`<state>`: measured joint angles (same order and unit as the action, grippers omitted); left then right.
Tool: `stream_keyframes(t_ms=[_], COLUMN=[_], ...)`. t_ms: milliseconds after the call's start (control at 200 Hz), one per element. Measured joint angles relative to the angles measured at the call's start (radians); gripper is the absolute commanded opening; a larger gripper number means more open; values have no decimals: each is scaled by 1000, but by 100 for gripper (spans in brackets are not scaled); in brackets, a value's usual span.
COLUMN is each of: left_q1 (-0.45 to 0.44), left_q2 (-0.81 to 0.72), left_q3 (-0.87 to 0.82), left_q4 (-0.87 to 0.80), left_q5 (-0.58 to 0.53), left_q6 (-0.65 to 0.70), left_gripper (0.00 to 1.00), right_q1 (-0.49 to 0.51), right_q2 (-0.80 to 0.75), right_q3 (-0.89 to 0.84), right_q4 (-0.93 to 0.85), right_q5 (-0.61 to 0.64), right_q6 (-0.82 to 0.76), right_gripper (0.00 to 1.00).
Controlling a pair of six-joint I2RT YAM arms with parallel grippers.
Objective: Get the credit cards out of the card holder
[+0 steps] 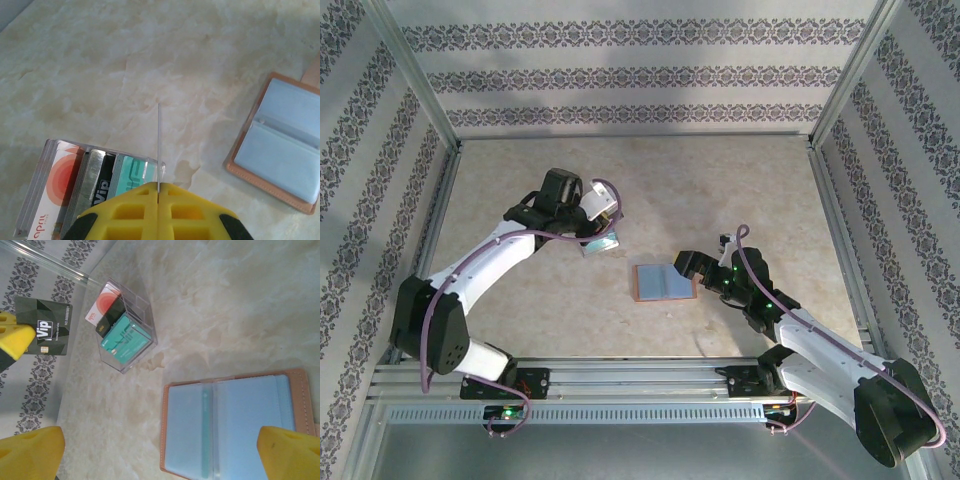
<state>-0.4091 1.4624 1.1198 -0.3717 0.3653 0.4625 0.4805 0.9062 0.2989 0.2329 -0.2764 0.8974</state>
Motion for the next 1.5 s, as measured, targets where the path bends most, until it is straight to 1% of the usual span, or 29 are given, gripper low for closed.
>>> stream_keyframes(t_ms=[215, 400, 570, 809, 1094, 1499], left_q1=[13, 43, 84, 142, 161, 189], left_q2=[37, 59, 73, 131, 205, 246], left_q3=[9, 13, 13, 19, 39, 78], left_q4=[-11, -5, 17, 22, 23, 24], left_q5=[-3, -4, 9, 46, 65, 97], left_q6=[121, 229, 298, 350, 391, 410], left_gripper=[0, 0, 0, 0, 0, 0], right_q1=[0, 0, 0, 0, 0, 0], right_q2=[0, 0, -1, -3, -3, -16], right_q3=[0, 0, 0, 0, 0, 0], right_q4=[-6, -15, -17, -21, -25, -35], right_q5=[0, 5, 10, 15, 19, 26], right_q6=[0, 0, 1, 1, 2, 13], right_gripper=[98, 98, 98, 98, 98, 98])
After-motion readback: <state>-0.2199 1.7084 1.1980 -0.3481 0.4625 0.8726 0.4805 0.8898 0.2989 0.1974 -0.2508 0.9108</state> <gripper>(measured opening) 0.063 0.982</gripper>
